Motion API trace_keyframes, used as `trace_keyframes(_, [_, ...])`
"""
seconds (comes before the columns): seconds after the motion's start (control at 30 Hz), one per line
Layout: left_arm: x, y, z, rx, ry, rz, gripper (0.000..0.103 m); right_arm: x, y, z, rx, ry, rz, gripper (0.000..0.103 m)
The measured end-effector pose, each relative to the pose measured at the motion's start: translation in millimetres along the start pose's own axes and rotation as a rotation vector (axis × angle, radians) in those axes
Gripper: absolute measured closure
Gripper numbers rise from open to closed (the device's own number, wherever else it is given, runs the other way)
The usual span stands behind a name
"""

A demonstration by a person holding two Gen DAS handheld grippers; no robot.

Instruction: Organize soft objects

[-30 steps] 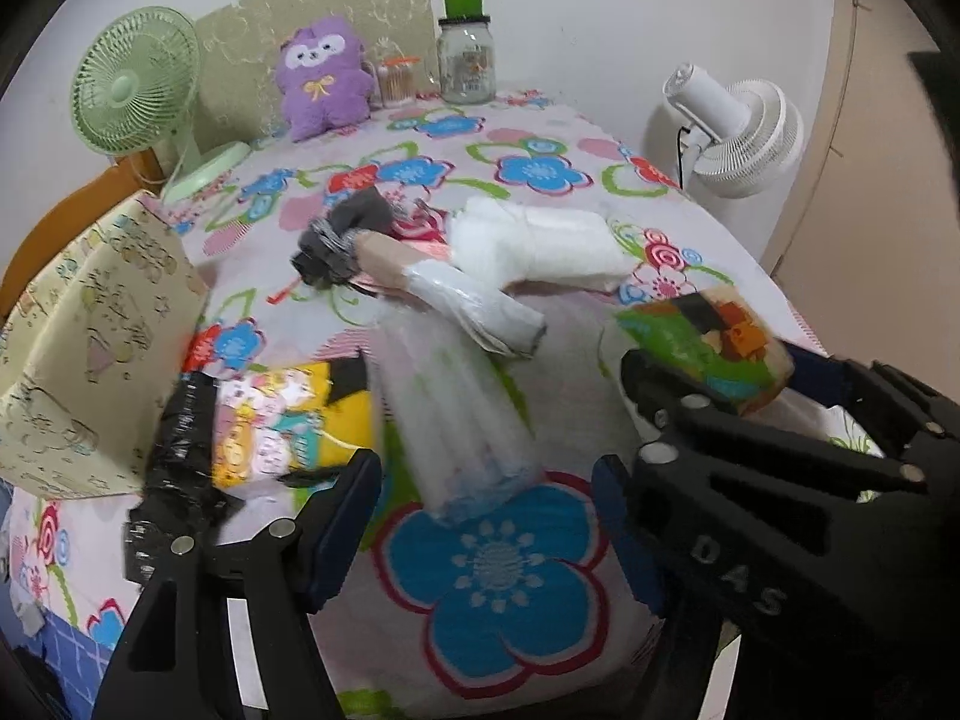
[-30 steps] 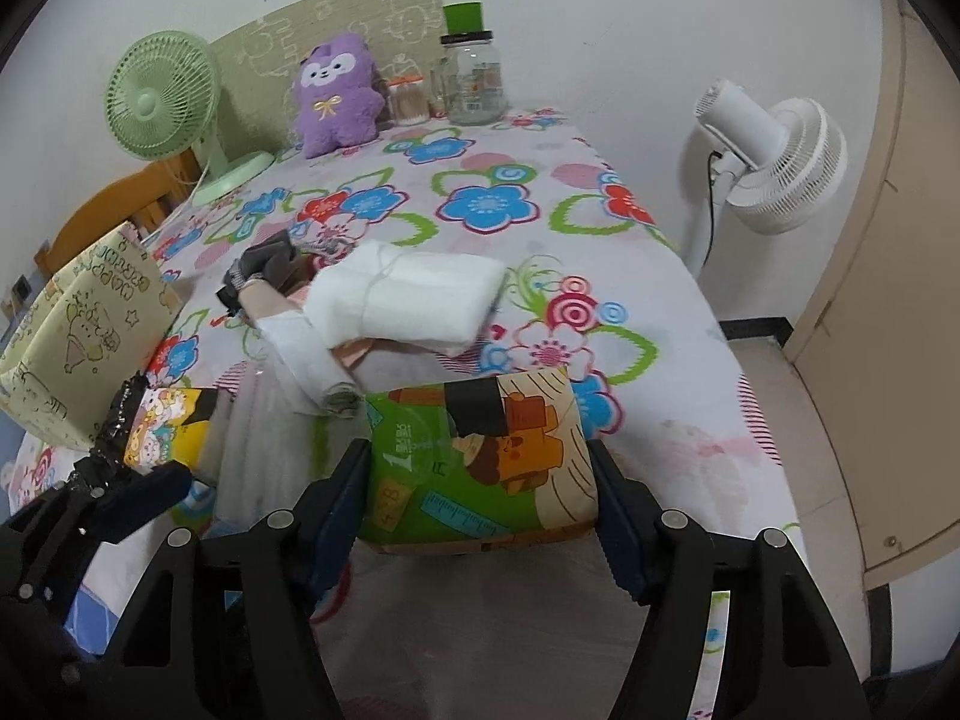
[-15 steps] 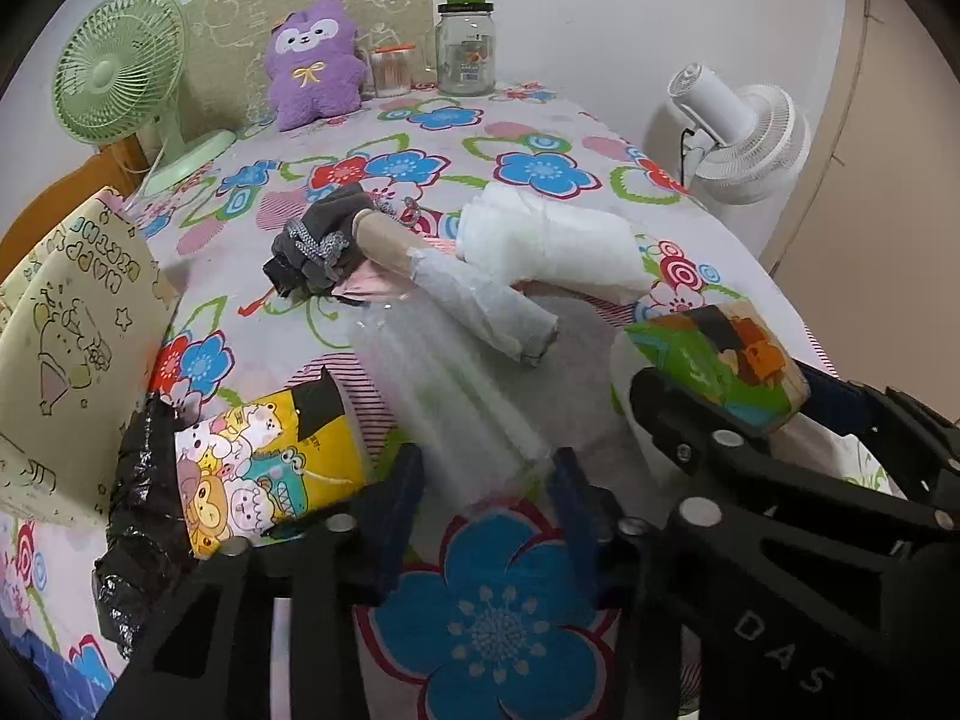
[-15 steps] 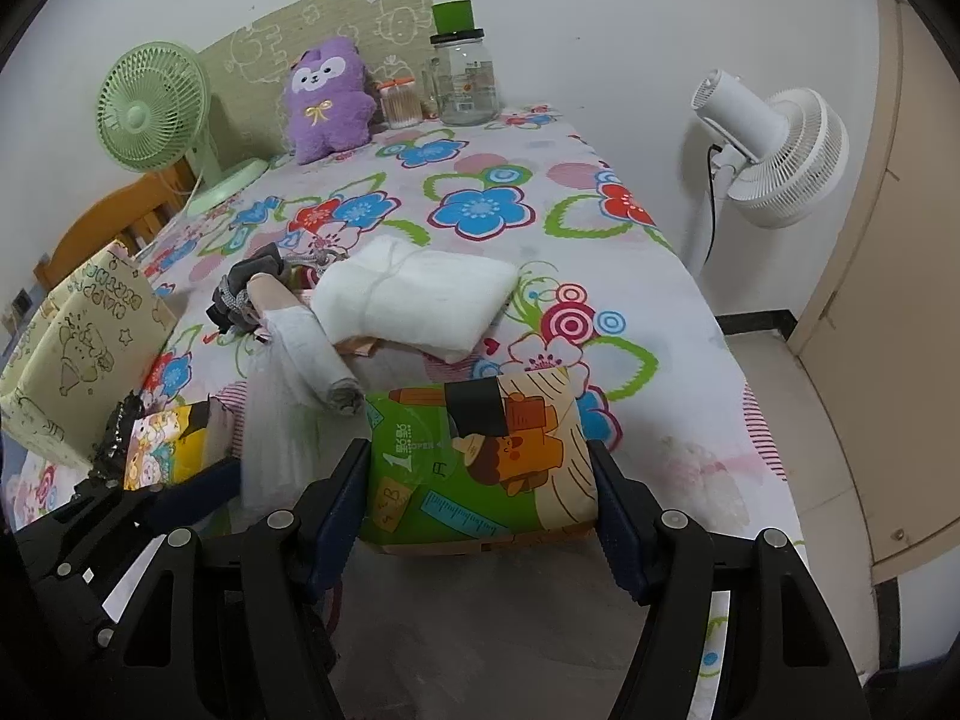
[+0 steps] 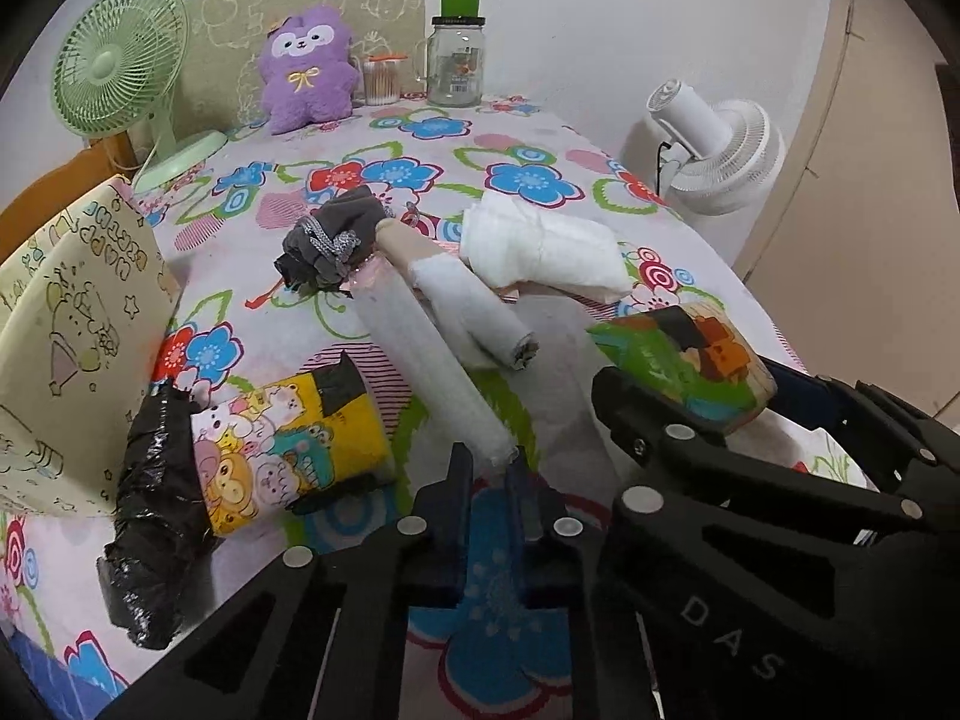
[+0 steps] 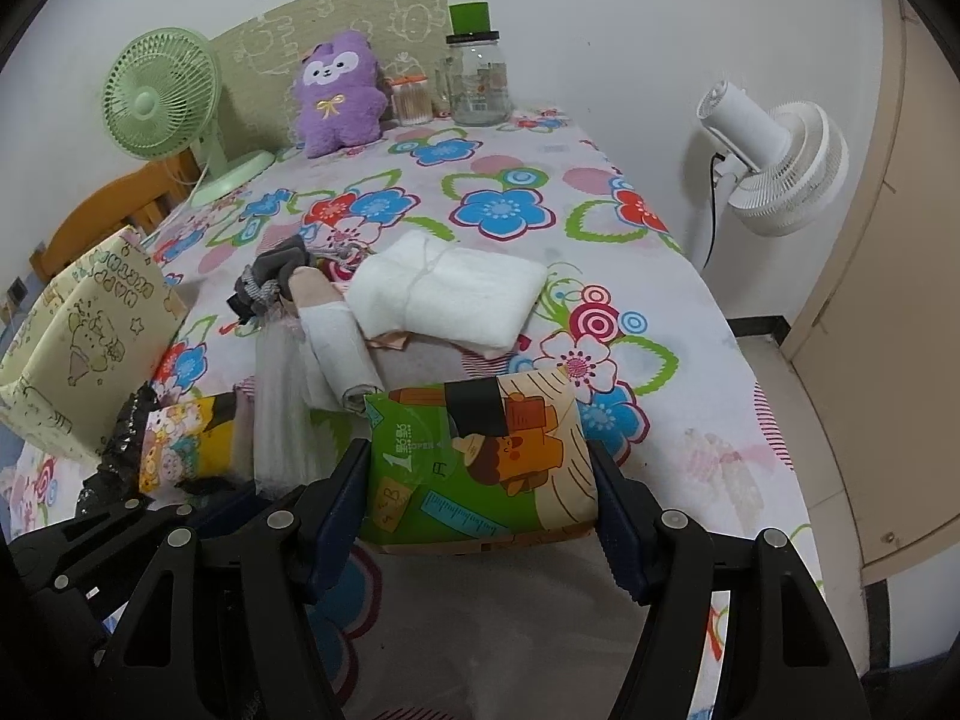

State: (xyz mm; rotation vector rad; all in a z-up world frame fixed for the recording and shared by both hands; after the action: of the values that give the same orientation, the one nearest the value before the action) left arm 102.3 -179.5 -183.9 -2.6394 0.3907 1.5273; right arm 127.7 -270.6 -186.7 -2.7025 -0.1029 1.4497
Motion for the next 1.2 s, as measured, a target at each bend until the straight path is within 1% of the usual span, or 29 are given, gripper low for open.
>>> trace_keyframes(0.23, [-16.9,0.1,2.0,0.024,0.037,0.008,0.096,-16.9,-9.4,3.2,-0.009,0.025,0.014,0.031])
trace_keyframes(0.53, [-38.4,-3.8,2.0,0.039,0.079,-0.005,0.096,-36.6,-19.1,3.7,-0.008,0.057,0.017,0.031])
trace_keyframes(0.83, [-60.4,-9.3,-3.5,0.065,0.114,-0.017,0.096,-55.7,-28.9,-2.6,0.003,0.089,0.017,0.031])
trace_keyframes(1.2, [-88.4,-13.0,-18.0,0.092,0.153,-0.015,0.096,-83.4,-38.6,-16.9,-0.002,0.131,0.044,0.031])
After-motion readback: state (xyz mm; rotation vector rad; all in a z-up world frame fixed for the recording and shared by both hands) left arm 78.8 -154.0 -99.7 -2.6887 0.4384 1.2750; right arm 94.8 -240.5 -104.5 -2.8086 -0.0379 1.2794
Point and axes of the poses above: each gripper's, at about its wrist camera, not at the fingertips, and x roughly the way its jaws point, y to its right, z to its underside, the point moved 8 cm from there along x, roughly the way its jaws point, and after that the axes turned 6 degrees about -y, right-handed, at the moved point
